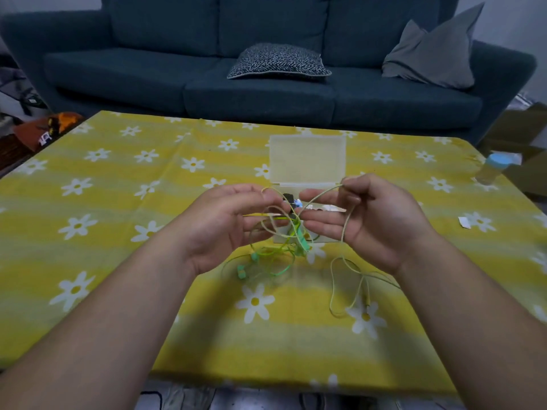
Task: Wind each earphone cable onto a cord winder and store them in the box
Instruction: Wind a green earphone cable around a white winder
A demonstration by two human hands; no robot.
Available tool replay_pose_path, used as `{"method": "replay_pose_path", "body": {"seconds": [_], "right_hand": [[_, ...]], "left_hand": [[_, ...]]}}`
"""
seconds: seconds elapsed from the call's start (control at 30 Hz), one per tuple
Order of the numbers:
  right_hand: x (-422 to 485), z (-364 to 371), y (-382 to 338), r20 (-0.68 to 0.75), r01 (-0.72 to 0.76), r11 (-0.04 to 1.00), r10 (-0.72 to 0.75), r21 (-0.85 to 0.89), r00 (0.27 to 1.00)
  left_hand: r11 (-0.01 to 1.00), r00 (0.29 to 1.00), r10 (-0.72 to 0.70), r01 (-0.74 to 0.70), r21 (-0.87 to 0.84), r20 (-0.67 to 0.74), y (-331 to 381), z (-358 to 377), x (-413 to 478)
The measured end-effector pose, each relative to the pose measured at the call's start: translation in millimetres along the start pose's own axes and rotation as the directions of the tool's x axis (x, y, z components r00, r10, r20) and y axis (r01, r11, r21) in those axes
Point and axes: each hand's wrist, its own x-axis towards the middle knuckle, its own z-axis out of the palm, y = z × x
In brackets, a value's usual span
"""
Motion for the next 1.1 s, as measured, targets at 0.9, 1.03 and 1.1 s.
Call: {"method": "replay_pose_path", "body": {"seconds": [0.9, 1.03, 1.1], "right_hand": [[8.5, 0.2, 17.9, 0.104, 0.137, 0.985, -0.148, 0.106, 0.983], [7.8, 2.9, 19.0, 0.104, 0.098, 0.983, -0.116, 0.157, 0.988], [7.8, 1.7, 18.9, 0.119, 0.118, 0.99, -0.126, 0.075, 0.985]], "left_hand": [[0.994, 0.996, 0.089, -0.088, 0.063, -0.024, -15.0, 20.3, 0.4], [0.929, 0.949, 0.261, -0.197, 0.314, -0.178, -19.6, 25.3, 4.0], [0.882, 0.92, 0.326, -0.214, 0.419, -0.216, -20.0, 25.5, 6.3]]}}
